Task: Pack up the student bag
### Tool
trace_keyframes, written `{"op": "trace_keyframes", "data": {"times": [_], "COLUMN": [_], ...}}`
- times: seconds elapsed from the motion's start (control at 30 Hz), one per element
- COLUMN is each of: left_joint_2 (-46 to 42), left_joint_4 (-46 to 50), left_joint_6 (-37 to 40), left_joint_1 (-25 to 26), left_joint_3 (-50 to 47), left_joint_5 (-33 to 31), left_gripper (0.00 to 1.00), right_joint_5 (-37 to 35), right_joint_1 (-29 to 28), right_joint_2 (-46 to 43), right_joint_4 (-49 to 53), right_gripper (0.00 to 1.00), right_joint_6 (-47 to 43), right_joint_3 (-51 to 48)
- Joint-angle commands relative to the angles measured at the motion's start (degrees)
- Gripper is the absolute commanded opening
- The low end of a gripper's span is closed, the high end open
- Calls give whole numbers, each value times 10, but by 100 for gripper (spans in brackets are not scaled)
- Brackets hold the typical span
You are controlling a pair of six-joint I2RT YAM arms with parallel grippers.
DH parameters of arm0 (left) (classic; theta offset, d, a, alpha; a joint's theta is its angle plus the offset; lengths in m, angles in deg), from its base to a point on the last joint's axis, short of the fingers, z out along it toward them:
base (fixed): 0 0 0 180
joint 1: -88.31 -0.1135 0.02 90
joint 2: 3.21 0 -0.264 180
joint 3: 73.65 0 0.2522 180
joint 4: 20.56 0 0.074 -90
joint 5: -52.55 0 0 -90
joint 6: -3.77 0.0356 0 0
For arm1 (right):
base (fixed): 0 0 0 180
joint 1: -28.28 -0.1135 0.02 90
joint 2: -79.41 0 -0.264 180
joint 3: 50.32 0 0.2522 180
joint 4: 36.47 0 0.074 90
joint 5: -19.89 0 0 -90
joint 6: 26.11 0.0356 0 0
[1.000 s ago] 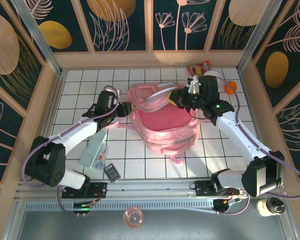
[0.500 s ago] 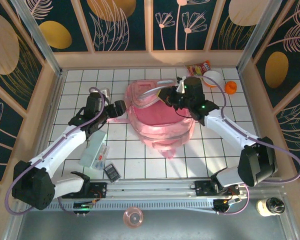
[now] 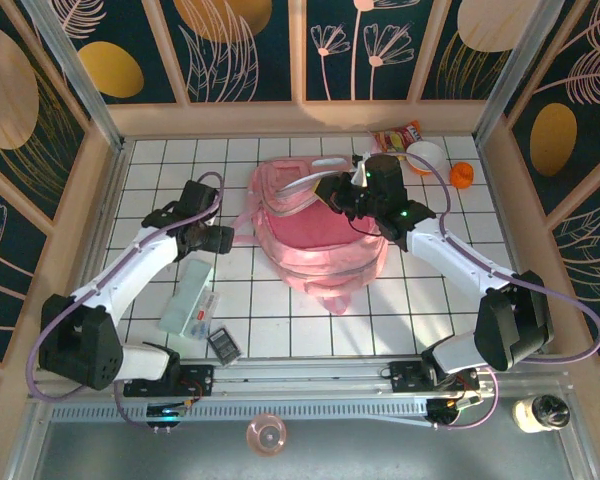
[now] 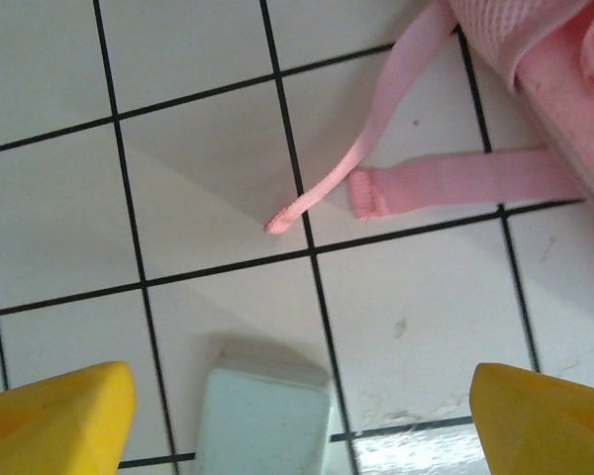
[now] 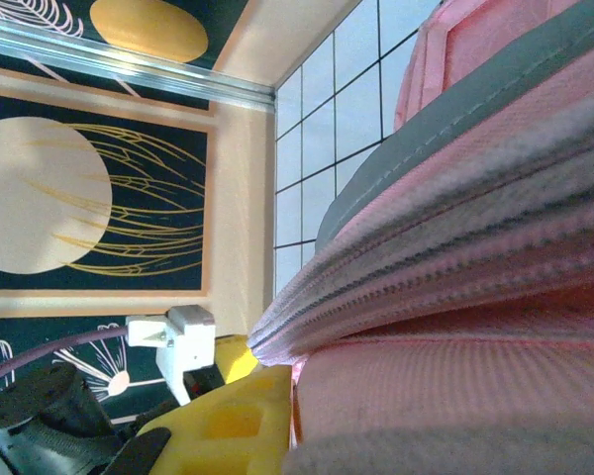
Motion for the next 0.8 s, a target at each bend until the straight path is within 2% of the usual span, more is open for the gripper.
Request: {"op": "trace_keyframes", "data": {"times": [0.0,0.07,0.13,0.27,0.4,0.57,0.63,0.77], "left_joint_2": [43,52,72,125,175,236,251,258], "left_joint_4": [81,71,71,65,50,51,50,56], "left_joint_6": [115,119,113,94,80,80,79,72], "left_joint_1": [-8,-9,-22,-61,-73,-73,-72,-73], "left_joint_3": [-21,-23,-23,-16,-3,1,2,9], "left_joint_5": [-21,3,-3,-20,57,75,79,71], "left_gripper": [90,94,99,99,99,98,94,73], "right_joint_5": [-1,-3,-6,-6,-4,2,3,0], "right_joint_1": [-4,-4,-4,-4,-4,-4,-4,-4], "right_joint_2": [-12,-16,-20,-23,-27,-26,-24,-20], "right_joint_4": [-11,-8,-2,10,15,15,15,15], "right_gripper": [0,0,0,0,0,1,2,12], "right_joint_6": [-18,-19,-22,-33,-37,-36,-36,-35], "right_joint_3": [8,6,5,6,5,4,4,7]}}
